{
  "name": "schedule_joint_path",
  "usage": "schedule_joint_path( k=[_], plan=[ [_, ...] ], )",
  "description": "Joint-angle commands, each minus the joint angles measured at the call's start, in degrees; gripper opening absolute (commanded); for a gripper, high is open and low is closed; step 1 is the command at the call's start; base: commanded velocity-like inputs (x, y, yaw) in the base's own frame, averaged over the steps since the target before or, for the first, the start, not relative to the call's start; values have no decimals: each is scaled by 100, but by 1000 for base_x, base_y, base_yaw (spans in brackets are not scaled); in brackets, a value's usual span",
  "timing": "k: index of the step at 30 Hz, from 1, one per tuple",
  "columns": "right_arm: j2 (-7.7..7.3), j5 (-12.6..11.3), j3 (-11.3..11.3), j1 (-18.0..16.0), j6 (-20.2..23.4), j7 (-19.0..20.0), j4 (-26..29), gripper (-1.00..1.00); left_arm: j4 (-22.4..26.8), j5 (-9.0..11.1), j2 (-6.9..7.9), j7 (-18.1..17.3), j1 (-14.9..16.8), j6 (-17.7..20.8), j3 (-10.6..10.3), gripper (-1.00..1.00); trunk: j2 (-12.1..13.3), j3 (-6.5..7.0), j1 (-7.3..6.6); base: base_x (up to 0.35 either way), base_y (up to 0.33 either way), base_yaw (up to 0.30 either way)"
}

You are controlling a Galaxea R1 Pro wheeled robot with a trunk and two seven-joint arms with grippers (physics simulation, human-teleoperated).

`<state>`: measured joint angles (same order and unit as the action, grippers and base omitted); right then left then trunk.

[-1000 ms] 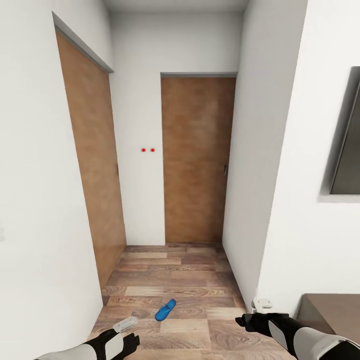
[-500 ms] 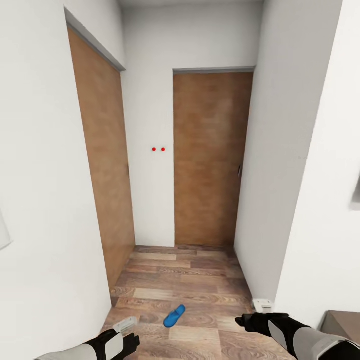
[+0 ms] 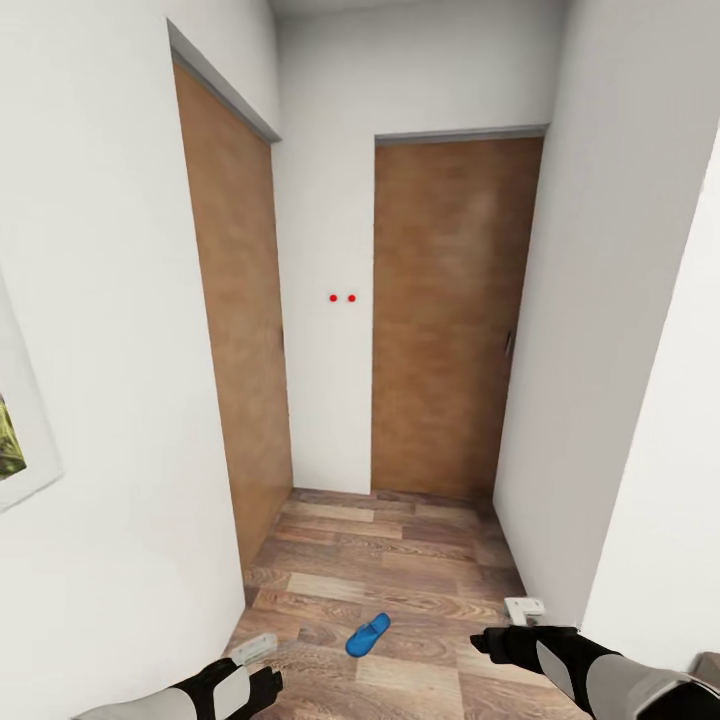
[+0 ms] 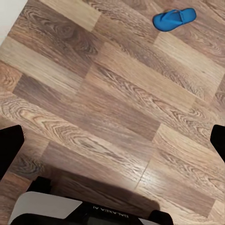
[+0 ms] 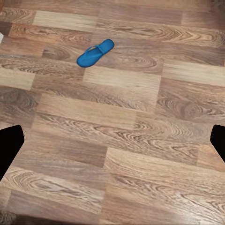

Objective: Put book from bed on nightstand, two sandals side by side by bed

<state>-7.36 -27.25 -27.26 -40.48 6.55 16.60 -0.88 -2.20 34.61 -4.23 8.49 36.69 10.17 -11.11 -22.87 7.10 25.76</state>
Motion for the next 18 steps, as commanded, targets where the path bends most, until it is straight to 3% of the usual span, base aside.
schedule_joint_path(
  k=[1,8,18],
  plan=[
    [-2,-61,-42,-4,13,27,-9,100,-9,46,-5,13,7,11,-49,100,-5,-6,2,3,0,279],
    [-2,-61,-42,-4,13,27,-9,100,-9,46,-7,13,11,11,-49,100,-5,-31,2,1,0,232],
    [-2,-61,-42,-4,13,25,-9,100,-9,46,-15,13,9,11,-49,100,-5,-41,2,0,0,49]
  ],
)
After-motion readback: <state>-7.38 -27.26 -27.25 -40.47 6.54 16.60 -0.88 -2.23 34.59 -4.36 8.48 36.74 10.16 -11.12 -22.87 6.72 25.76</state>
